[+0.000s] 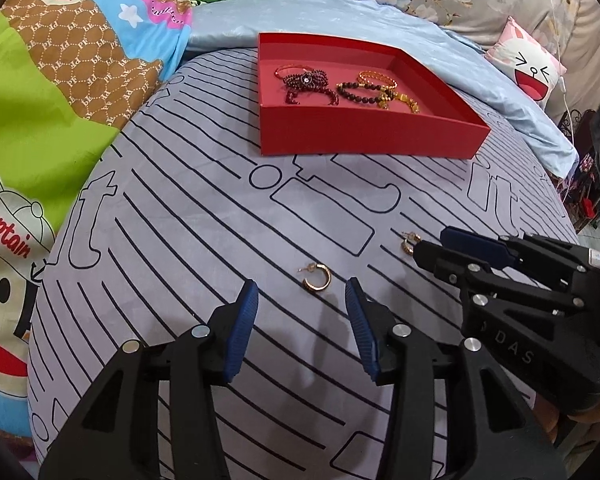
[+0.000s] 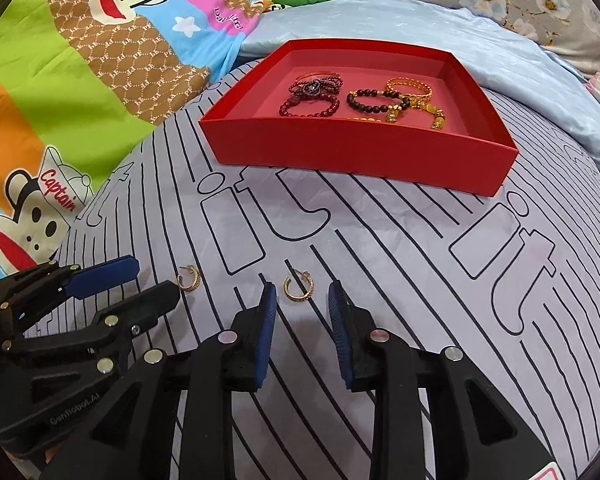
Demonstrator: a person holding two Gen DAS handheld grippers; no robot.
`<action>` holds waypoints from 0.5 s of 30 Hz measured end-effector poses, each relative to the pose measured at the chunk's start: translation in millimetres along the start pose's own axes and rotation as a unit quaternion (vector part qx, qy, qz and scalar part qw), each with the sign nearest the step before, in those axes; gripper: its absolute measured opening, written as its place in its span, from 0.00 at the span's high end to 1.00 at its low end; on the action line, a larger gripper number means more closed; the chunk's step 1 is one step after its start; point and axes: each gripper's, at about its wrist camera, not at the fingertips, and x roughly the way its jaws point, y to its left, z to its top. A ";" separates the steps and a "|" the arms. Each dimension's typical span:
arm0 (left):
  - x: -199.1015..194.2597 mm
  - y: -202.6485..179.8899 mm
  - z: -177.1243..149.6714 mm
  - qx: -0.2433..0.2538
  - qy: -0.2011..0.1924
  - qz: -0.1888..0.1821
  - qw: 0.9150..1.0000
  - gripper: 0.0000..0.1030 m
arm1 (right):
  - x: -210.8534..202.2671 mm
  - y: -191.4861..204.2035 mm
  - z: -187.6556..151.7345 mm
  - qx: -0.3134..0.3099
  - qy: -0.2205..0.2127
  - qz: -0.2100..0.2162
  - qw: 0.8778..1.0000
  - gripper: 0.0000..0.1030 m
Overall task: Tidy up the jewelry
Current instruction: 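Withdraw both tools from the tray toward the gold hoop earrings, then grasp a gold hoop earring with the left tool while the right tool grasps another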
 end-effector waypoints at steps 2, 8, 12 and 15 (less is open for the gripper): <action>1.5 1.1 -1.4 -0.002 0.003 0.000 1.000 0.58 | 3.4 0.9 -0.2 -0.002 0.003 0.000 1.000 0.73; 5.1 2.7 -2.3 -0.005 0.006 0.006 1.000 0.58 | 11.5 3.1 0.2 -0.006 0.004 -0.005 1.000 0.73; 8.2 1.3 -1.4 -0.003 0.008 0.007 1.000 0.58 | 13.8 5.5 1.1 -0.019 0.001 -0.018 1.000 0.78; 11.2 -0.4 -0.6 -0.002 0.009 0.007 1.000 0.58 | 14.1 5.9 0.7 -0.023 -0.001 -0.024 0.999 0.84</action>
